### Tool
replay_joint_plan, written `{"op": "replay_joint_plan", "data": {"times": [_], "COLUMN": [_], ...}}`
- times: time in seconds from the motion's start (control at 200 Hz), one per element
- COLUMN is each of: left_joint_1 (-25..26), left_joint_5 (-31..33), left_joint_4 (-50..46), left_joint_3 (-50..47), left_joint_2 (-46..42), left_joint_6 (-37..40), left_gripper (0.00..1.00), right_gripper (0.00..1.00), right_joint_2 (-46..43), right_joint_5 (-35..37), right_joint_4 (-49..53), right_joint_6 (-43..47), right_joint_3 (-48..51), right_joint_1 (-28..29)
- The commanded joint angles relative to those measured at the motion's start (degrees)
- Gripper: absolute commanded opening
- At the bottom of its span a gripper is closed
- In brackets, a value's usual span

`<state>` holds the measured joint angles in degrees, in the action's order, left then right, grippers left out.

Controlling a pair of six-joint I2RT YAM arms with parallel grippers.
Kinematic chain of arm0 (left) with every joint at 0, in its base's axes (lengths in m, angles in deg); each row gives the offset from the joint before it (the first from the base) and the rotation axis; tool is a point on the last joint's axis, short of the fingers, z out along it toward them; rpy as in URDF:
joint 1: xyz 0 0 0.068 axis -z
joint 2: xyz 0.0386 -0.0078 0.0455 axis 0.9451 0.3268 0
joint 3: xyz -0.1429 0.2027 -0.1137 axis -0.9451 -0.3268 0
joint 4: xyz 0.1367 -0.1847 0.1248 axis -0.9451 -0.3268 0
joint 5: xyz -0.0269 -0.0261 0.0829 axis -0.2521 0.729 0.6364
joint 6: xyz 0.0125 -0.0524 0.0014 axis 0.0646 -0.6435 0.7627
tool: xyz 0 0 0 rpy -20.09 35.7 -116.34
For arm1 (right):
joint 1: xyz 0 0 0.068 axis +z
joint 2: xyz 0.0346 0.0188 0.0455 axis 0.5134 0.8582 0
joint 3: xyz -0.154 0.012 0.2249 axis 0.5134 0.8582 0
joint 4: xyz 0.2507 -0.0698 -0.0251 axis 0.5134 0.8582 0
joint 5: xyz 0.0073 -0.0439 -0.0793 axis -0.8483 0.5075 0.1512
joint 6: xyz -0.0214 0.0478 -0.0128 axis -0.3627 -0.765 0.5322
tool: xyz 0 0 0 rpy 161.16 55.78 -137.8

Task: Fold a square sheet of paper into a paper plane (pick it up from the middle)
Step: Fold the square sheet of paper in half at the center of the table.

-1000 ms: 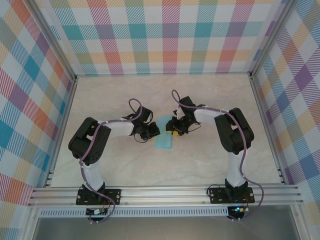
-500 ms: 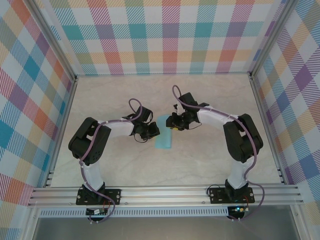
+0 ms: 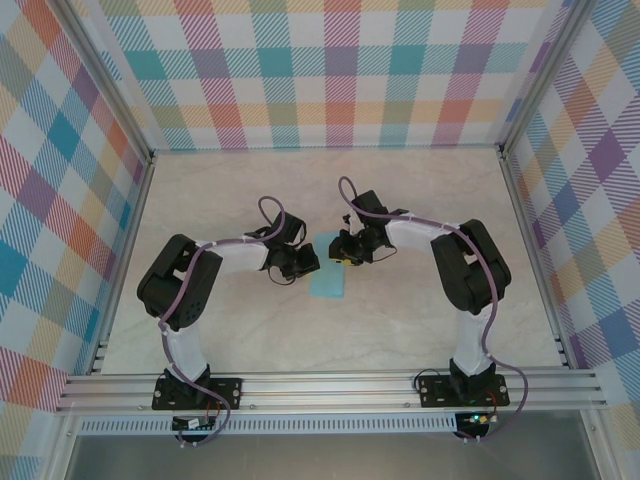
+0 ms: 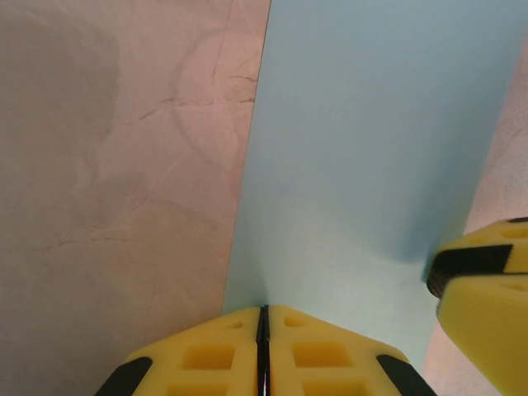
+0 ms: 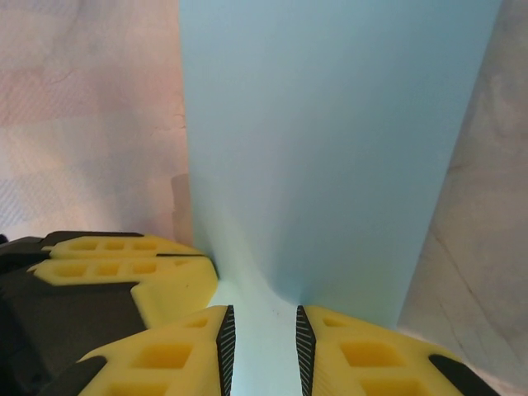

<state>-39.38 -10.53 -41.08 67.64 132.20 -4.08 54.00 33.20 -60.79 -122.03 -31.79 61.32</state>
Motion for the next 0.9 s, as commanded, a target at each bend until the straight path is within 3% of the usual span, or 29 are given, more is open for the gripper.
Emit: {"op": "replay_joint_plan", "data": {"times": [0.0,0.54,0.895], "left_joint_1": [1.3,1.4,1.4], "left_joint_5": [3.4,3.6,2.8], "left_joint_4": [-6.0,-6.5,0.2], "left_joint_3": [0.0,0.7,1.6], "left_joint_2": [3.9,3.6,-3.5], "left_joint_6": [1.3,1.5,-0.4], "left_gripper": [0.11,0.11,0.16], "right_gripper": [0.28,0.28,0.28], "right_joint_2": [1.1,3.7,4.4], "right_joint_5": [1.8,6.0,6.0], "right_joint_4": [0.3,2.5,2.6], "right_joint_6": [-1.0,-3.1,-3.5], "right_joint_3": [-1.8,-0.9,0.0], "right_joint_1": [-0.1,-0.2,-0.1]}}
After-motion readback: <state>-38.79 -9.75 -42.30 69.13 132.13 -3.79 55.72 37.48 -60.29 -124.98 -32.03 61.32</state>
